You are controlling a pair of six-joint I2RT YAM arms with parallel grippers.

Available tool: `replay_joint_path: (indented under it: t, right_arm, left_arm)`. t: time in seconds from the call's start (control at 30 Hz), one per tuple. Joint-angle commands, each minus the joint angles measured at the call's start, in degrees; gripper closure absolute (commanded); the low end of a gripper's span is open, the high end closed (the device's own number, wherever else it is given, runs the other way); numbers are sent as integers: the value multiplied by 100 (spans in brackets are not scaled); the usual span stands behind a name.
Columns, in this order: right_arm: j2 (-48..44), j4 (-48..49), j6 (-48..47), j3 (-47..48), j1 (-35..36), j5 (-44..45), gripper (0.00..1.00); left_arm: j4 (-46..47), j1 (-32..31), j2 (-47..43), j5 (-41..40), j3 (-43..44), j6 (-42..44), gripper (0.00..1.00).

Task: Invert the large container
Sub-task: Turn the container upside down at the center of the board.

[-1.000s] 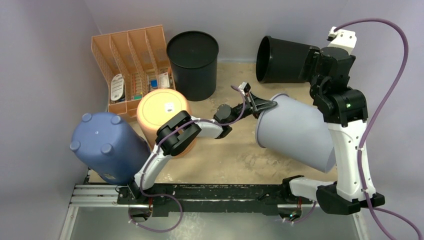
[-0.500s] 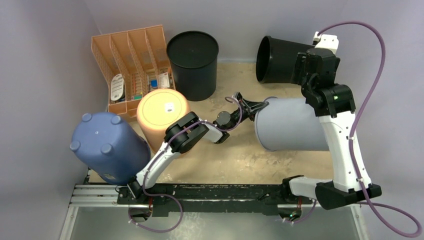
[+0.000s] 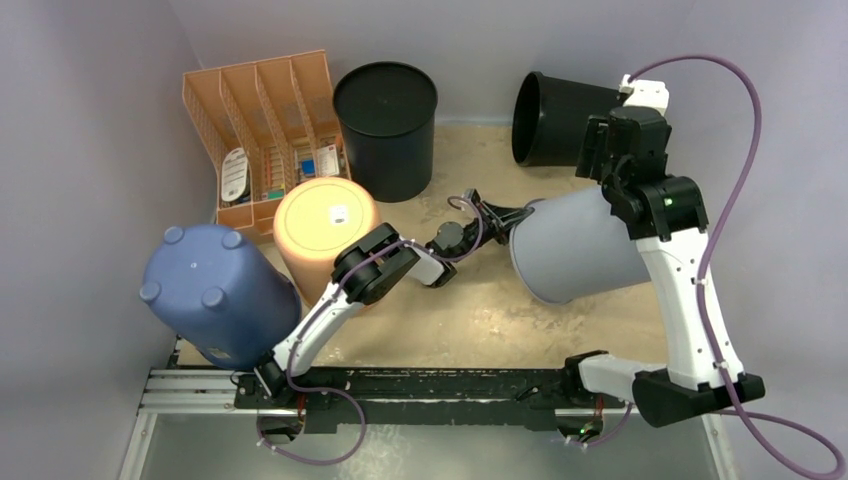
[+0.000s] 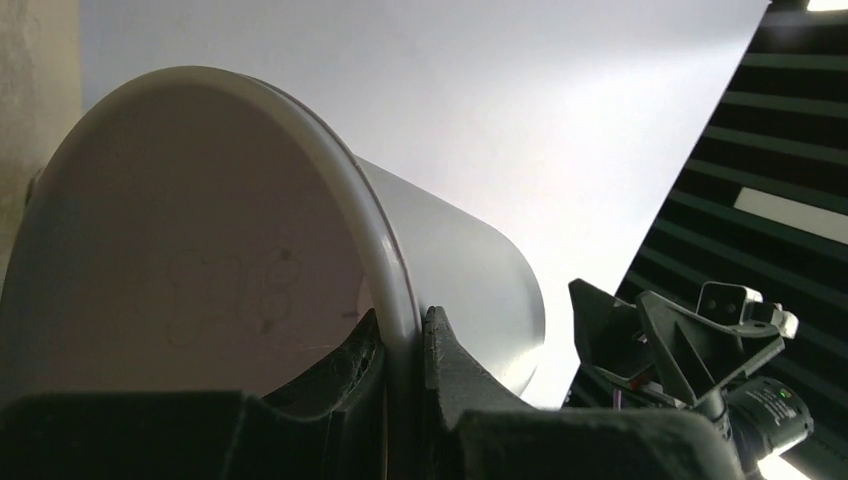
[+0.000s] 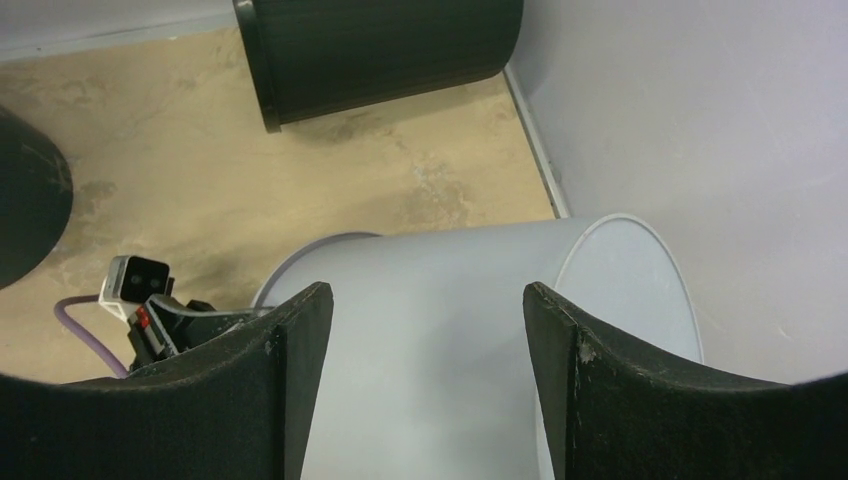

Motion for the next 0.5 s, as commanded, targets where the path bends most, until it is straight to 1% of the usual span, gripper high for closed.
replay_joint_path:
  t: [0.0, 0.07, 0.3, 0.4, 0.47]
  right_arm:
    - [-341, 83, 58, -102, 8, -185, 27]
    - [-407, 123, 74, -205, 13, -283, 26]
    - [-476, 156, 195, -341, 8, -464, 25]
    - [-482, 171, 155, -330, 10, -530, 25]
    - [-471, 154, 164, -284, 10, -542, 25]
  left_arm:
    - [-1514, 81, -270, 280, -121, 1423, 95]
    - [-1833, 121, -381, 290, -208, 1679, 93]
    - [-2353, 240, -657, 274, -382, 2209, 81]
    - [-2511, 275, -679, 355, -320, 2411, 80]
    - [-2645, 308, -692, 418, -306, 2512, 75]
